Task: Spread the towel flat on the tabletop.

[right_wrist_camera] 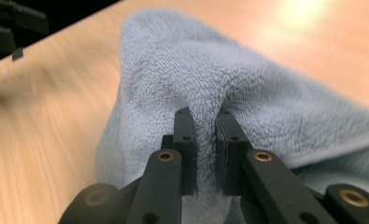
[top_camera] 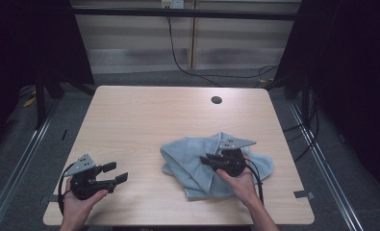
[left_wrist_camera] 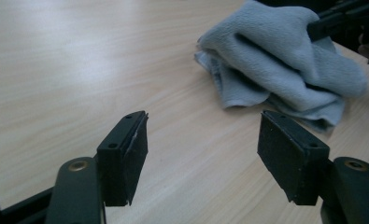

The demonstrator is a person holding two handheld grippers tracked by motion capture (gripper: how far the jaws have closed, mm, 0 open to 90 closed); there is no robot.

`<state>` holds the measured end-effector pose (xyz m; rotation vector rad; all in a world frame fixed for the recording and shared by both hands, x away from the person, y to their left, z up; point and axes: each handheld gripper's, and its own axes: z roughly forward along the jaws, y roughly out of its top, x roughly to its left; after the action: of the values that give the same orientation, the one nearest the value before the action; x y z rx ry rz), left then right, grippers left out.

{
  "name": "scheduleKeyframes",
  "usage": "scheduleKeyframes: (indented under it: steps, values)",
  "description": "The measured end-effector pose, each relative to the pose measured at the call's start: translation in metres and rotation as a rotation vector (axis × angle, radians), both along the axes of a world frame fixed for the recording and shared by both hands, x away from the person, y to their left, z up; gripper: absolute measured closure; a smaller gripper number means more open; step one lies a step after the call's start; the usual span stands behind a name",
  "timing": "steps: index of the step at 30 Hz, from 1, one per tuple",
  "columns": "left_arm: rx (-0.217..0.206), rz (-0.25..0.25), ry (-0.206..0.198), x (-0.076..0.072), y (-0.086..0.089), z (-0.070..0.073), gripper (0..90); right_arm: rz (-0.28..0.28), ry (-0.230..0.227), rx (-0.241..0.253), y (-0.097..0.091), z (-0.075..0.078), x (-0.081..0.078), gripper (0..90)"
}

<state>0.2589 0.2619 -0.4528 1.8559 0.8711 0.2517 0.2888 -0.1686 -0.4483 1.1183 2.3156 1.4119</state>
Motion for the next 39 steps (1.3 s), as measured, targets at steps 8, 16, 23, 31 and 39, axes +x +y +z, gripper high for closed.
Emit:
scheduleKeyframes:
  steps: [8, 16, 23, 31, 39]
  values:
    - [0.005, -0.076, -0.027, 0.010, -0.028, 0.009, 37.4, -0.004, -0.092, 0.034, 0.009, 0.049, 0.024, 81.4]
    - [-0.050, -0.197, -0.038, 0.027, -0.074, 0.007, 35.6, -0.023, -0.087, 0.117, 0.018, 0.063, 0.049, 81.3]
    - [-0.001, -0.291, 0.041, 0.037, -0.102, -0.017, 38.6, -0.039, -0.016, 0.084, 0.013, 0.039, 0.068, 77.3]
    - [0.098, -0.419, 0.072, 0.040, -0.130, -0.035, 52.4, -0.052, 0.032, 0.098, -0.006, 0.013, 0.062, 57.2]
    - [0.132, -0.452, 0.077, 0.037, -0.135, -0.042, 43.2, -0.073, 0.029, 0.070, -0.035, 0.006, 0.022, 34.5]
